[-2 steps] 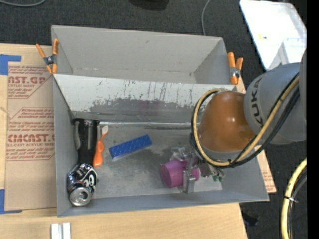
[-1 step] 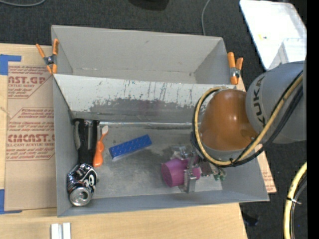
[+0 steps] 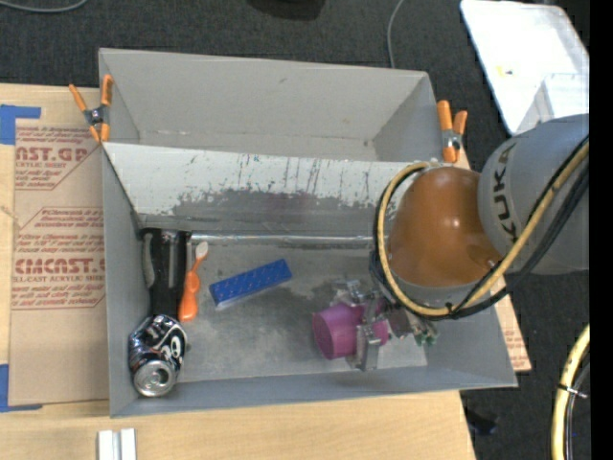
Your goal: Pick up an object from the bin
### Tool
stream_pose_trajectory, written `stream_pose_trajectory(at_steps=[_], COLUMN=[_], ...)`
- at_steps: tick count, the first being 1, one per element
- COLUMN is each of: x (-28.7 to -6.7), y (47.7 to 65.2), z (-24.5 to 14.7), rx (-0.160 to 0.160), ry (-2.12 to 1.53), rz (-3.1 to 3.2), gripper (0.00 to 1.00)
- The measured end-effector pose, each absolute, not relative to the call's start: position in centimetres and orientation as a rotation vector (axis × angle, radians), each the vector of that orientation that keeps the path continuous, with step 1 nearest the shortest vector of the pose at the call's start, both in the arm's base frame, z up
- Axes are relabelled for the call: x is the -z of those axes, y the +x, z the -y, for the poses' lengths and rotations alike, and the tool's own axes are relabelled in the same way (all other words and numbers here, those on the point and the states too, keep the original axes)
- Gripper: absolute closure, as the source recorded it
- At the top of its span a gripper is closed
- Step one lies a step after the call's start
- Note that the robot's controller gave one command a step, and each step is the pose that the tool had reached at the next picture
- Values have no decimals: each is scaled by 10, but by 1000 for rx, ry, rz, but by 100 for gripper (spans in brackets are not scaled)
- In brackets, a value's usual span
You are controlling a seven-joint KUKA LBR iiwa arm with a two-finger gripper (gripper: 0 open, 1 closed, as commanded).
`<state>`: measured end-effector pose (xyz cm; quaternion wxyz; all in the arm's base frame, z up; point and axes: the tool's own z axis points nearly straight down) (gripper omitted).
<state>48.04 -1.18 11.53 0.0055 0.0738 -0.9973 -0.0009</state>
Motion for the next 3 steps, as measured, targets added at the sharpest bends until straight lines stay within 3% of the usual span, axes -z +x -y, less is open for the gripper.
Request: stream_pose_trajectory(at_steps=[2,3], x=[-150,-196], y=[482,480], z=[12,11], rx=[2,3], ry=[231,231], rz=[3126,3120], gripper=[100,100])
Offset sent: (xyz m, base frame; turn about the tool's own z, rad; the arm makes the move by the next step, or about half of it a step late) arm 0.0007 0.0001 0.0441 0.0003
